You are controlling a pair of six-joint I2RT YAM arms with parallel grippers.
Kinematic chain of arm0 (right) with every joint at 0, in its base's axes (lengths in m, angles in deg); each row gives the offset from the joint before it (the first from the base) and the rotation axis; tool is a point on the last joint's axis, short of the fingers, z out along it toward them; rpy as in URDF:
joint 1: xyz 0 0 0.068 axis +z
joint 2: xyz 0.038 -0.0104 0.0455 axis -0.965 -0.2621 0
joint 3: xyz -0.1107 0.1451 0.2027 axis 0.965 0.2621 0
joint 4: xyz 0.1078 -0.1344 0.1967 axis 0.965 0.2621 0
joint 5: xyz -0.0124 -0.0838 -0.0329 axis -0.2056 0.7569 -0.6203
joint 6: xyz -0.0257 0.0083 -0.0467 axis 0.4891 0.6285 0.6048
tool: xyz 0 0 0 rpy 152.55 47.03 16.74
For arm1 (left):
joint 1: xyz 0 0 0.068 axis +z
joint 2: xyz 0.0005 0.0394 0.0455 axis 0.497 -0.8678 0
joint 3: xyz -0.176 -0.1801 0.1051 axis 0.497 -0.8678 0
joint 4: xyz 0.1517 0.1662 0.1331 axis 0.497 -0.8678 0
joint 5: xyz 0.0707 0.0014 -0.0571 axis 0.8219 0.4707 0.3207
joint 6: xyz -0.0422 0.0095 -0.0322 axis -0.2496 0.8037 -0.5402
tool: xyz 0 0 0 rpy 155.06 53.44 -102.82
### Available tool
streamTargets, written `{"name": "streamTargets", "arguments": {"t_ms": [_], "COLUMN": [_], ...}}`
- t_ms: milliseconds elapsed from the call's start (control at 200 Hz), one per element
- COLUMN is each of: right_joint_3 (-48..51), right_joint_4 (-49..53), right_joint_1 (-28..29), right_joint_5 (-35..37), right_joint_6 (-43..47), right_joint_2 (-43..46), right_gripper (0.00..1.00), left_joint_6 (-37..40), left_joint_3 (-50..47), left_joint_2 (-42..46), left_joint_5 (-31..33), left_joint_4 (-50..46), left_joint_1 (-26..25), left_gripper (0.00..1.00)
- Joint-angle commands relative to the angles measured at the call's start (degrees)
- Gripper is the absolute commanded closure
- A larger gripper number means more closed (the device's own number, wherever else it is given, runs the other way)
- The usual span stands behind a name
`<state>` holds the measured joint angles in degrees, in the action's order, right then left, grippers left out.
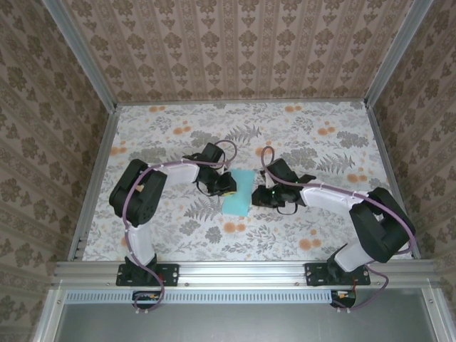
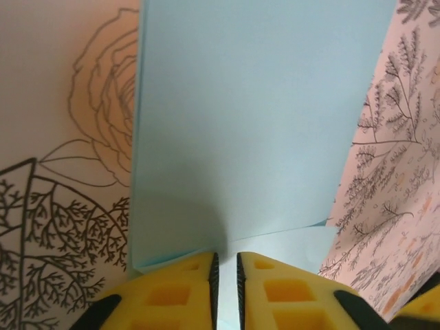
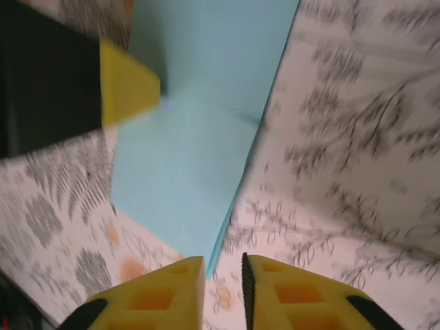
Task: Fold a paper plane with a square sheet of paper (pick it up from the middle)
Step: Fold the triangle a second time at the center of the table.
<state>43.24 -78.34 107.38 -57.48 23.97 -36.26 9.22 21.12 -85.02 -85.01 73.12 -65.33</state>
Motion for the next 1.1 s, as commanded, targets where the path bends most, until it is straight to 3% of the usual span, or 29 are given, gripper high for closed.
{"name": "streamTargets", "arguments": {"t_ms": [0,110,265,465,765,1095], "right_joint_3": [-1.1,-1.1,-2.9,-5.3,-4.7,0.5], "right_joint_4": [-4.2,-7.6,-9.6,-12.4,-14.2,-21.6], "right_joint_1": [-1.0,-2.1,-3.6,-3.9,-4.3,-4.8], "right_joint_5": [3.0,1.2,-3.6,-11.4,-14.0,-15.6], "right_joint_6": [-3.3,-3.0,-1.2,0.6,1.6,-3.1], "right_joint_2": [-1.1,-3.8,-7.9,-12.5,-13.6,-8.2], "right_gripper": [0.71,0.66,0.61,0.6,0.57,0.39], "left_joint_6": [0.1,-0.7,-4.9,-8.1,-8.9,-7.9], "left_joint_3": [1.7,-0.5,-6.8,-10.8,-12.7,-10.7], "left_joint_2": [4.7,8.1,11.2,12.0,11.3,9.9], "left_joint_5": [-1.0,0.3,0.1,-2.6,-3.0,-3.0], "left_joint_4": [-2.1,-0.9,5.6,10.4,12.1,10.2], "left_joint_1": [0.6,1.3,3.2,3.7,3.7,4.0], "left_gripper": [0.75,0.61,0.54,0.54,0.54,0.55]}}
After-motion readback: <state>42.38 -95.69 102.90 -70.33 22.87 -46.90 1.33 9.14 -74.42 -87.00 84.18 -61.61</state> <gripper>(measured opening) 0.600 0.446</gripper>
